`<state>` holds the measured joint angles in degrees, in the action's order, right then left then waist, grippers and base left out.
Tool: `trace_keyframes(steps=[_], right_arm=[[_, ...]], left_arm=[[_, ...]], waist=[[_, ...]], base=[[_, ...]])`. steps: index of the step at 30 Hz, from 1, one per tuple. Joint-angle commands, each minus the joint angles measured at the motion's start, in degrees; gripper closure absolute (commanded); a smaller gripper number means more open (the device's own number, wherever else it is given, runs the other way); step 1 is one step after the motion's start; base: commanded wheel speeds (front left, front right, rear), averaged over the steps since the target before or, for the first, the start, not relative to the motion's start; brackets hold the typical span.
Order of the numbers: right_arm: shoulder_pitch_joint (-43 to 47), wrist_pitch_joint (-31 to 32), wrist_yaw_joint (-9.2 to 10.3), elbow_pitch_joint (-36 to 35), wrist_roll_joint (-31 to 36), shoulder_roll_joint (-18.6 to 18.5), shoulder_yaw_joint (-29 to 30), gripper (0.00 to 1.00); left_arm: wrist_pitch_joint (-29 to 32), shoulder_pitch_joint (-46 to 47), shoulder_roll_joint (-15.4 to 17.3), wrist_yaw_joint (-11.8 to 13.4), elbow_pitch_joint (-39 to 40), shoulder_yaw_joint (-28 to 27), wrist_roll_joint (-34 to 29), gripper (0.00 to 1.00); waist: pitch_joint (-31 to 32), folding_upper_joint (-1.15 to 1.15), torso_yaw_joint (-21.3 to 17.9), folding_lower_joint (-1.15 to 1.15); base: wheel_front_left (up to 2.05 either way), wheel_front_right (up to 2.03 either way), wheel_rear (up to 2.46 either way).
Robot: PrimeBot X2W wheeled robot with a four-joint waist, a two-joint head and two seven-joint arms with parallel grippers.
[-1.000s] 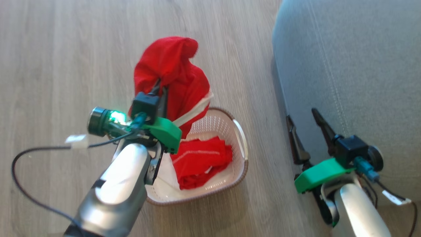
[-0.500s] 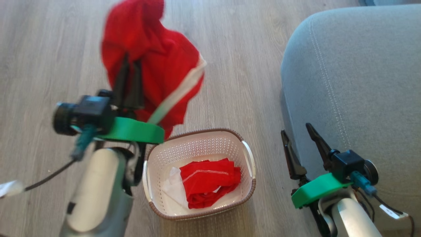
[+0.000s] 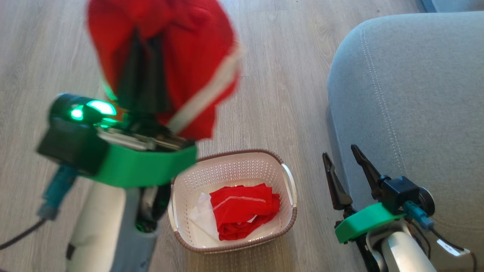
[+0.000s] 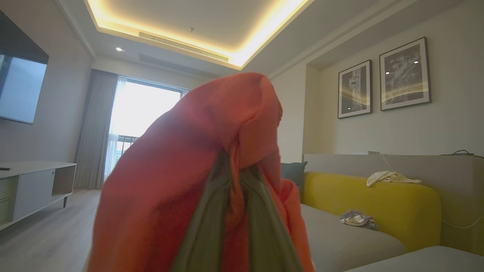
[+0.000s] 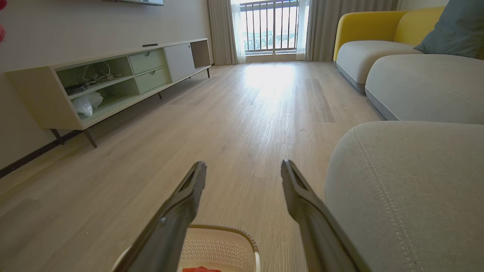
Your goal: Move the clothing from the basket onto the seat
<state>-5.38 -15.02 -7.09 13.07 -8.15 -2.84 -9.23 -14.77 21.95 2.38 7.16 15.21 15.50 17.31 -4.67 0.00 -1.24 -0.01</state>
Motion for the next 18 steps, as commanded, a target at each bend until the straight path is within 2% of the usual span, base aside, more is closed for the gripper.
trace_keyframes(steps=[1,12,18], right_arm=[[-0.46,0.02,-0.4,-1.96,0.01,-0.44,-1.19,0.0],[-0.43,0.02,-0.4,-2.17,-0.01,-0.54,-0.92,0.0],[-0.54,0.02,-0.4,-2.05,-0.1,-0.43,-1.17,0.0]], left_arm=[[-0.23,2.02,0.51,-0.72,2.26,0.73,0.55,1.0],[-0.23,0.9,0.5,-5.37,-0.47,12.67,1.16,1.0],[-0.23,0.81,0.5,-5.55,-1.93,14.7,0.43,1.0]], waist=[[-0.14,0.0,0.19,0.01],[-0.66,0.0,0.52,0.01],[-0.92,0.0,0.22,0.01]], base=[[0.0,0.0,0.0],[0.0,0.0,0.0],[0.0,0.0,0.0]])
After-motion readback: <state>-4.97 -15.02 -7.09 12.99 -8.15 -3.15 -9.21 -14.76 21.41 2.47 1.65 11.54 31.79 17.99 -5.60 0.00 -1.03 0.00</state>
